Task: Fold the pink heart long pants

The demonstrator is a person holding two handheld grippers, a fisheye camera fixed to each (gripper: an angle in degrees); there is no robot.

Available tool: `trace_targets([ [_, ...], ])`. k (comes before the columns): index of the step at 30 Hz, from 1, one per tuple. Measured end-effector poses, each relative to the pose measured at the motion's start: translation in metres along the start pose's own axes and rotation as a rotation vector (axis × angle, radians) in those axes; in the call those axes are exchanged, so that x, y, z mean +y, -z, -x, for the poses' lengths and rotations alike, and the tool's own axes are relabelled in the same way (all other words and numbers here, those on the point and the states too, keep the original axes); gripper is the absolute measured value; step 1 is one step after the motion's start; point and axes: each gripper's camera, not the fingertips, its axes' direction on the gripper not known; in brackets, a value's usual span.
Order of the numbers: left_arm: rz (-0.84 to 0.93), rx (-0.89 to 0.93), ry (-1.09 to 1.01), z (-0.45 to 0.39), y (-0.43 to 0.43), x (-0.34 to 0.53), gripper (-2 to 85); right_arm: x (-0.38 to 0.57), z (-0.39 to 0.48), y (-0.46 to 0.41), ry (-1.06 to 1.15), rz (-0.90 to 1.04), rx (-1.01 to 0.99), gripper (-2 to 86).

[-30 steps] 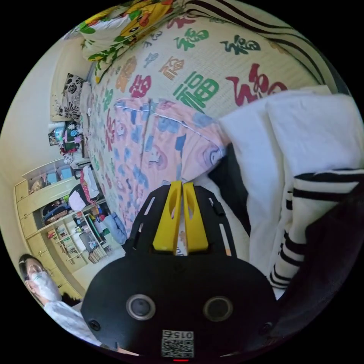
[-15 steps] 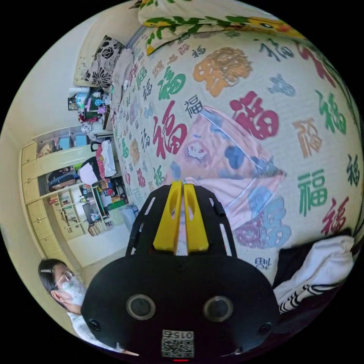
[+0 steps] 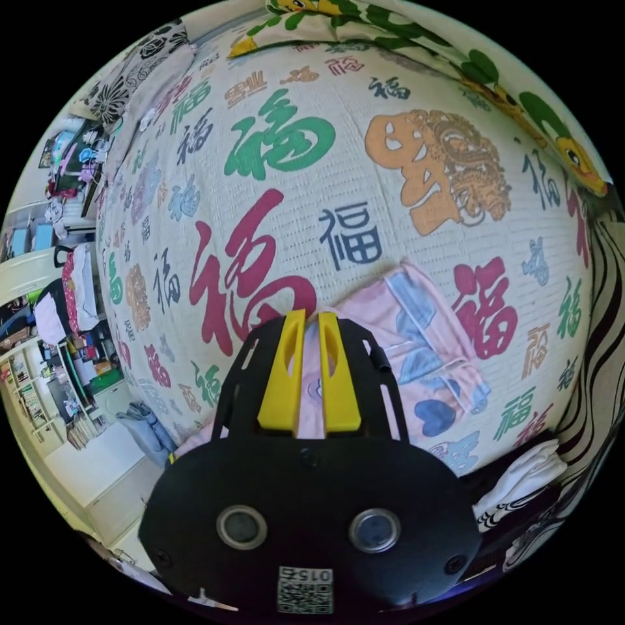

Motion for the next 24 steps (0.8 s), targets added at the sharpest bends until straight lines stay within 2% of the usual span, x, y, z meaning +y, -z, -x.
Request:
trace_targets([
  [5, -0.064, 0.085, 0.025, -0.008, 0.021, 0.008, 7.4, -0.011, 0.004, 0.046, -0.001, -0.124, 0.081, 5.1],
  [7, -0.112, 0.175, 0.001, -0.015, 0.033, 0.019, 7.3, -0.012, 0.006, 0.059, 0.02, -0.149, 0.073, 5.0],
  [9, -0.042, 0.184, -0.051, -0.025, 0.031, 0.031, 7.3, -0.01, 0.008, 0.065, 0.076, -0.134, 0.017, 5.0],
  [12, 0.161, 0.034, -0.136, -0.038, 0.009, 0.055, 9.4, 0.006, 0.007, 0.064, 0.176, -0.07, 0.029, 4.9],
  [15, 0.135, -0.131, -0.037, -0.027, -0.001, 0.084, 11.5, 0.031, -0.007, 0.052, 0.225, 0.02, 0.087, 5.1],
  [18, 0.003, -0.088, 0.075, -0.011, -0.001, 0.109, 13.0, 0.061, -0.036, 0.041, 0.155, 0.055, 0.012, 6.7],
  [21, -0.084, -0.105, 0.04, -0.019, -0.011, 0.124, 13.4, 0.083, -0.077, 0.034, -0.017, 0.025, -0.052, 11.5],
  [24, -0.086, -0.194, -0.026, -0.041, -0.029, 0.129, 13.3, 0.088, -0.112, 0.03, -0.143, -0.009, -0.074, 13.2],
])
